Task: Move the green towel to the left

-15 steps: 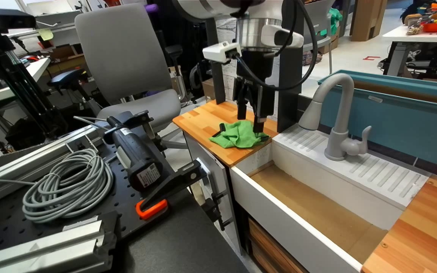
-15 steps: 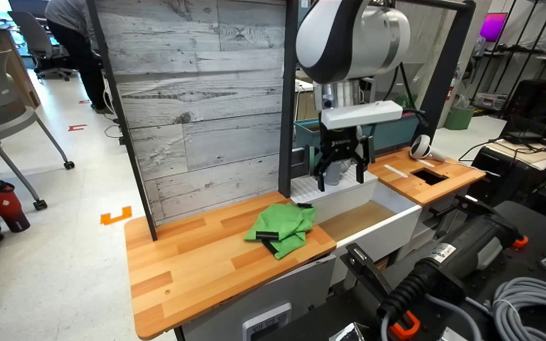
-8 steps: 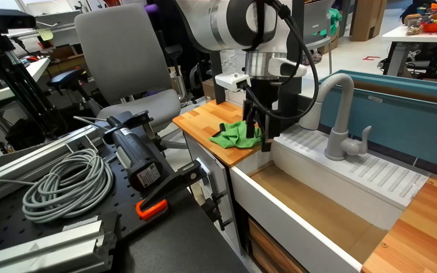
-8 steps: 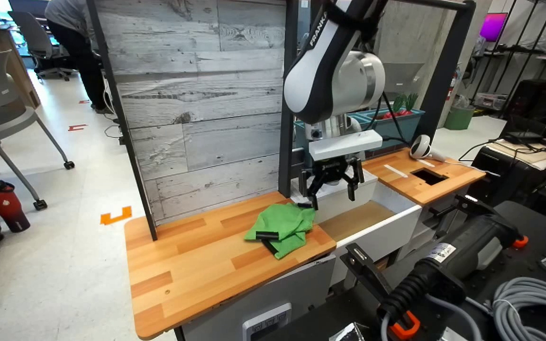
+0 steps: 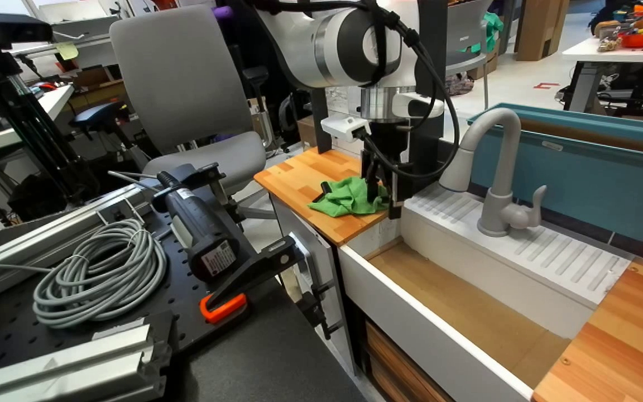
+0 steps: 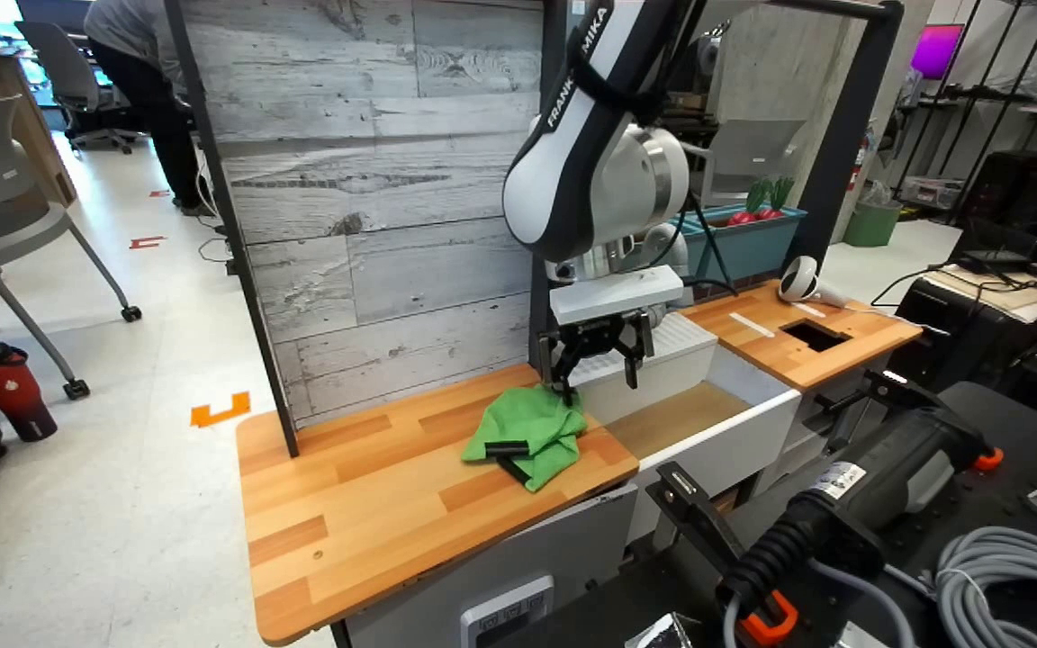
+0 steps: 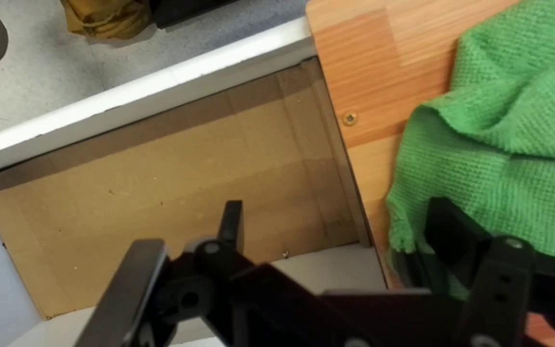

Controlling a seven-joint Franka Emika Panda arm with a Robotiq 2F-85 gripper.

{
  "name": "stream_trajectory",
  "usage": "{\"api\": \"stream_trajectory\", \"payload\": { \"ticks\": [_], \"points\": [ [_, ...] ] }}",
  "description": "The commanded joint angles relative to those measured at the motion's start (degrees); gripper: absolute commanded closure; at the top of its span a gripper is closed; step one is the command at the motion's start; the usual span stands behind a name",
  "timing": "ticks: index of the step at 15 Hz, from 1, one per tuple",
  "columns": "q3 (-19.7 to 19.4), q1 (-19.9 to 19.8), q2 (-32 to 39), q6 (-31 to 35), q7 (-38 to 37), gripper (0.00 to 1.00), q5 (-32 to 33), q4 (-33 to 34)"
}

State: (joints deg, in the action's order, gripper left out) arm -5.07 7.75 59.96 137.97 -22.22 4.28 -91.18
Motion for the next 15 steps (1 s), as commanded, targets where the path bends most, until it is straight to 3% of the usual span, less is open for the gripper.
{"api": "stream_trajectory", "payload": {
  "ticks": [1, 9, 15],
  "points": [
    [-0.9, 1.1, 2.9, 1.5, -0.6, 0.35, -0.9, 3.8],
    [-0.6, 1.1, 2.9, 1.8, -0.6, 0.99, -1.3, 4.3],
    [-0.2, 1.3, -2.2, 5.7, -0.5, 1.0, -1.8, -0.8]
  ]
}}
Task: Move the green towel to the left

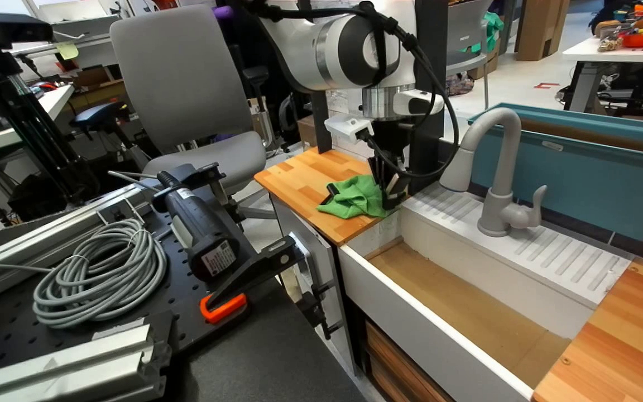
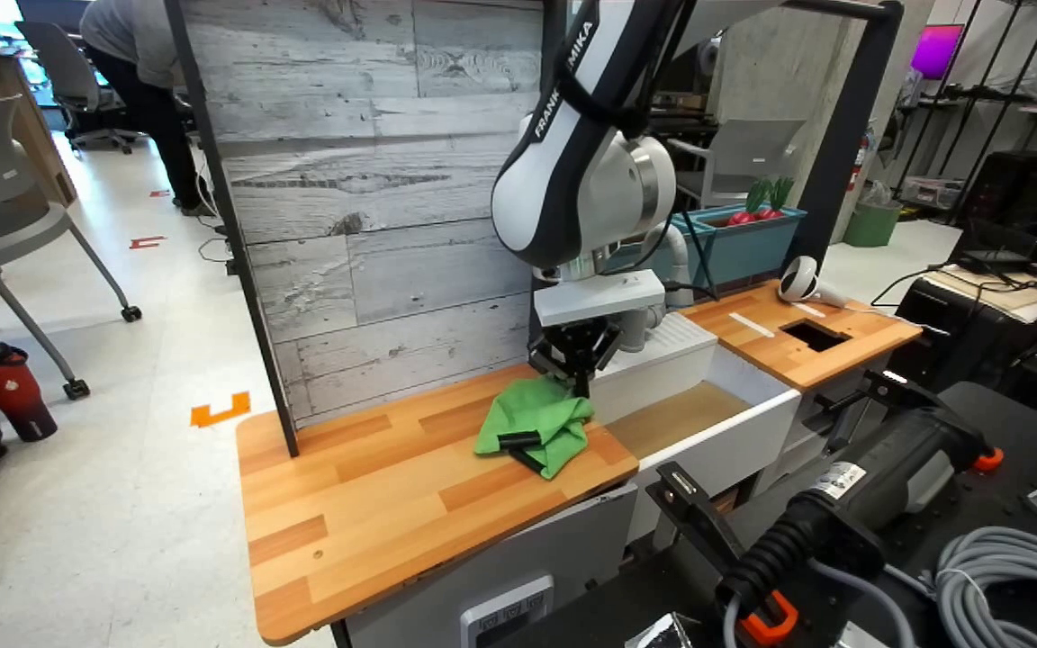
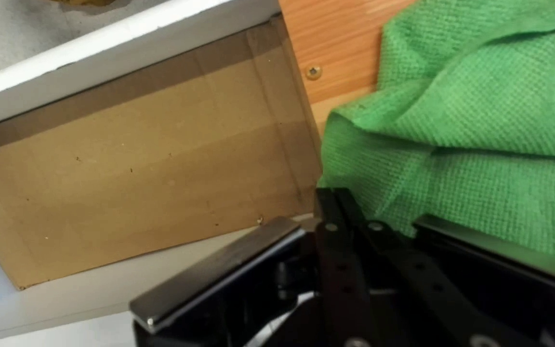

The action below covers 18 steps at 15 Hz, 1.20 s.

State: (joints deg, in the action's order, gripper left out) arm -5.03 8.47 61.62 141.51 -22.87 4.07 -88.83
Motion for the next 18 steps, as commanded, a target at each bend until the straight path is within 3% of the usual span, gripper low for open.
{"api": "stream_trajectory", "payload": {
  "ticks": [1, 7, 12, 18],
  "points": [
    [0.0, 0.5, -5.6, 2.8, 0.4, 1.0, -1.8, -5.1],
    [0.3, 3.6, -20.8, 6.6, 0.7, 1.0, -0.5, -19.5],
    [1.4, 8.3, -31.8, 7.1, -0.4, 1.0, 1.7, -28.8],
    [4.6, 12.2, -30.8, 4.8, -1.0, 1.0, 2.4, -27.9]
  ]
}}
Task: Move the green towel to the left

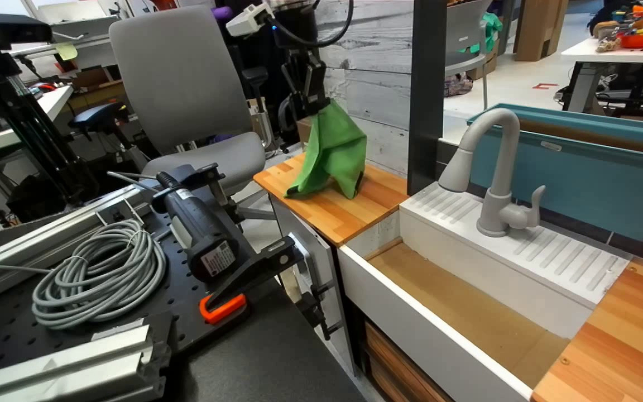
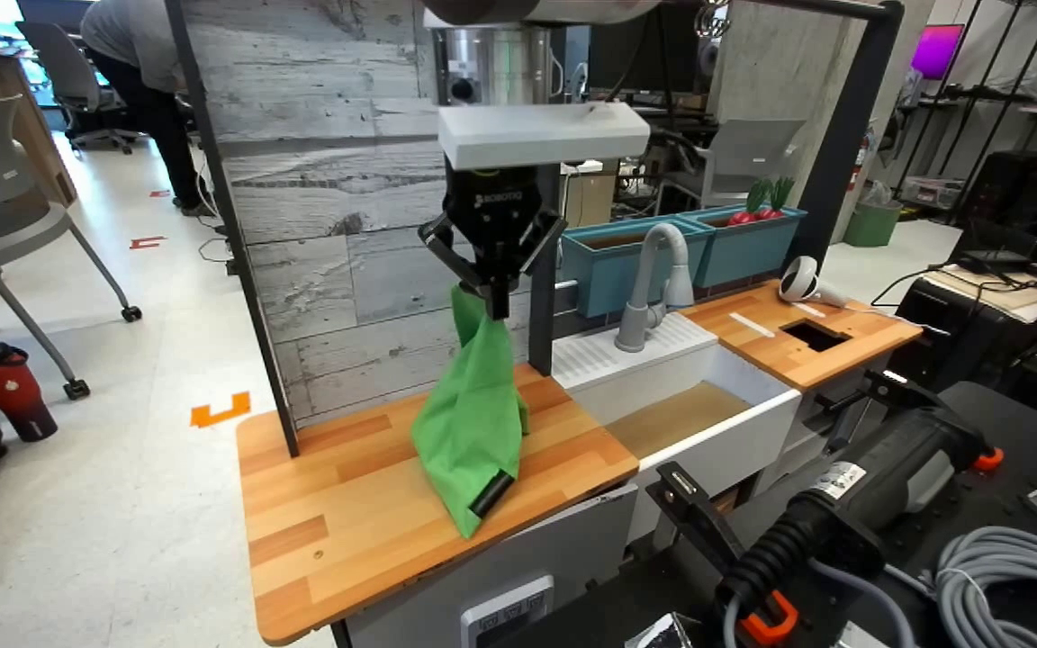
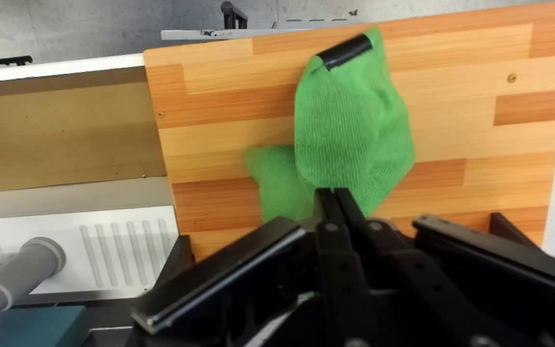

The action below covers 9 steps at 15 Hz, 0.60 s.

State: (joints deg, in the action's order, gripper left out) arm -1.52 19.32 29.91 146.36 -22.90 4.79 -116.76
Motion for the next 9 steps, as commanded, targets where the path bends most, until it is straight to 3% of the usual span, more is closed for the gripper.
{"api": "stream_trajectory", "payload": {
  "ticks": [1, 9],
  "points": [
    [1.5, 2.0, 2.3, -0.2, -1.0, 1.0, 2.0, 0.9],
    [0.1, 7.0, 16.8, -1.7, -1.1, 1.0, 5.1, 13.0]
  ]
}}
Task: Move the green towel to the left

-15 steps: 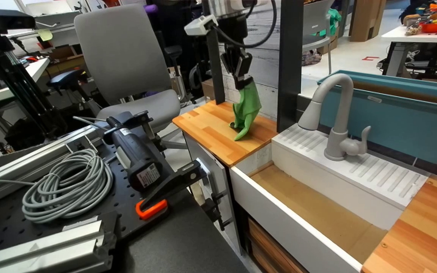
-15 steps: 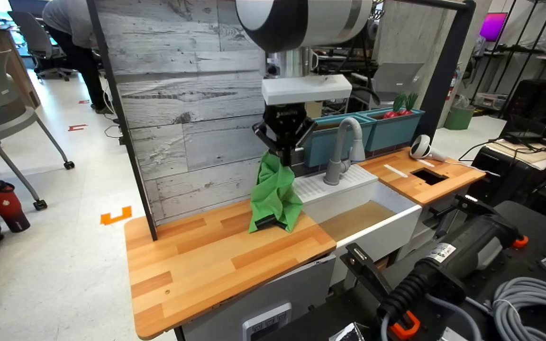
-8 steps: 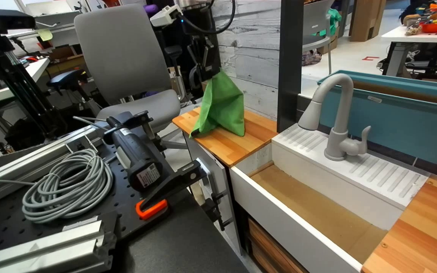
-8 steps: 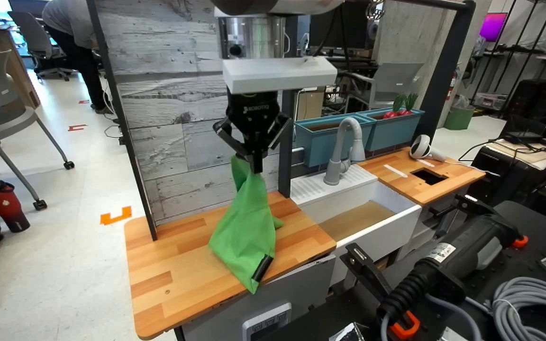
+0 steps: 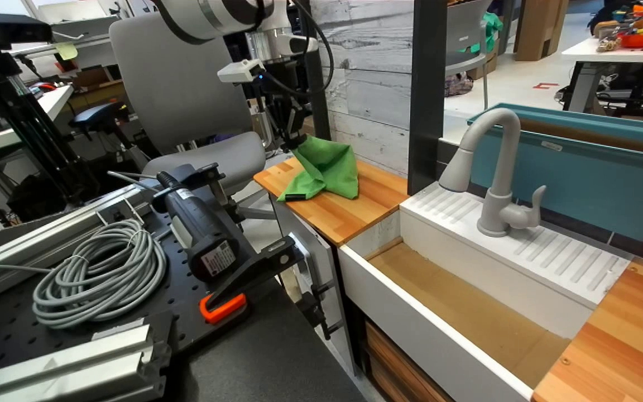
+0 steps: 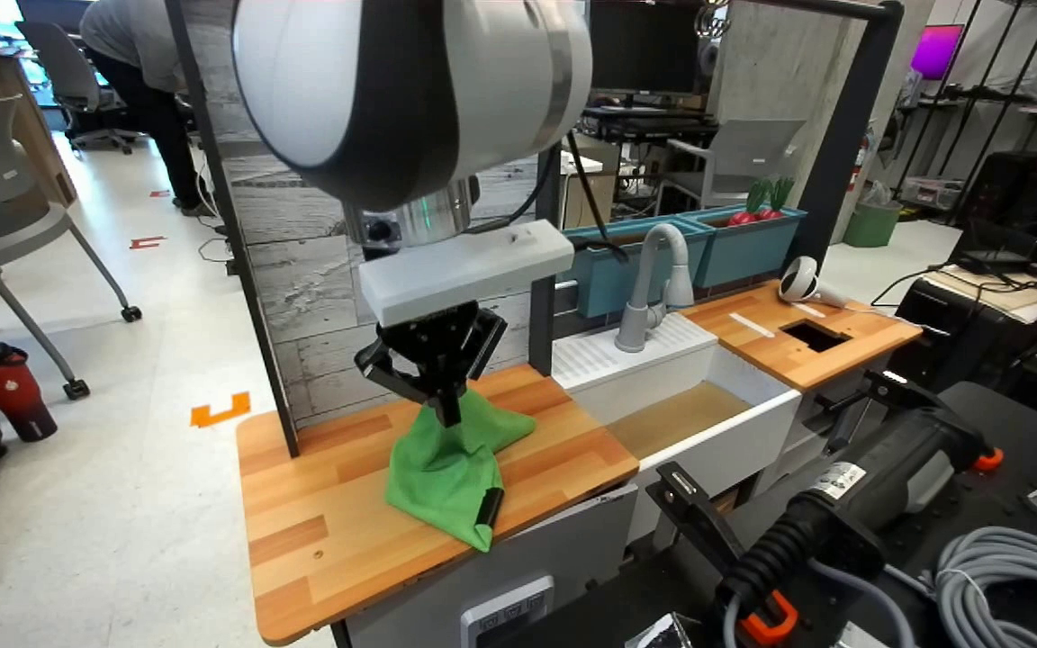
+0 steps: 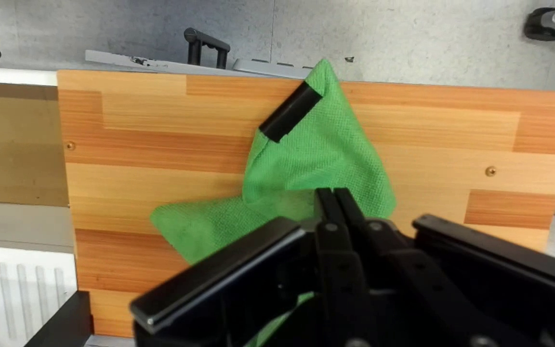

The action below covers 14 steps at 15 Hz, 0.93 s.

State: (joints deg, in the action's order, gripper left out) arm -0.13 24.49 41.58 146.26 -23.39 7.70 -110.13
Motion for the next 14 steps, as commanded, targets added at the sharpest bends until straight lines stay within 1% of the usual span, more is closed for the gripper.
{"api": "stream_trajectory", "payload": {
  "ticks": [1, 5, 8, 9, 10, 11, 14],
  "points": [
    [-1.6, 2.4, 6.9, -1.5, -0.6, 1.0, 2.5, 8.4],
    [-2.4, 4.4, 12.8, -2.3, -0.9, 1.0, 3.1, 16.2],
    [-2.9, 5.2, 16.5, -2.1, -0.8, 1.0, 3.0, 20.8],
    [-3.1, 5.3, 17.4, -2.0, -0.8, 0.75, 2.8, 21.9],
    [-3.3, 5.4, 18.2, -2.1, -0.7, 0.72, 2.8, 23.0],
    [-3.2, 5.2, 18.7, -2.1, -0.4, 0.67, 2.6, 23.6],
    [-3.0, 5.0, 18.8, -2.1, 0.0, 0.45, 2.2, 24.2]
  ]
}}
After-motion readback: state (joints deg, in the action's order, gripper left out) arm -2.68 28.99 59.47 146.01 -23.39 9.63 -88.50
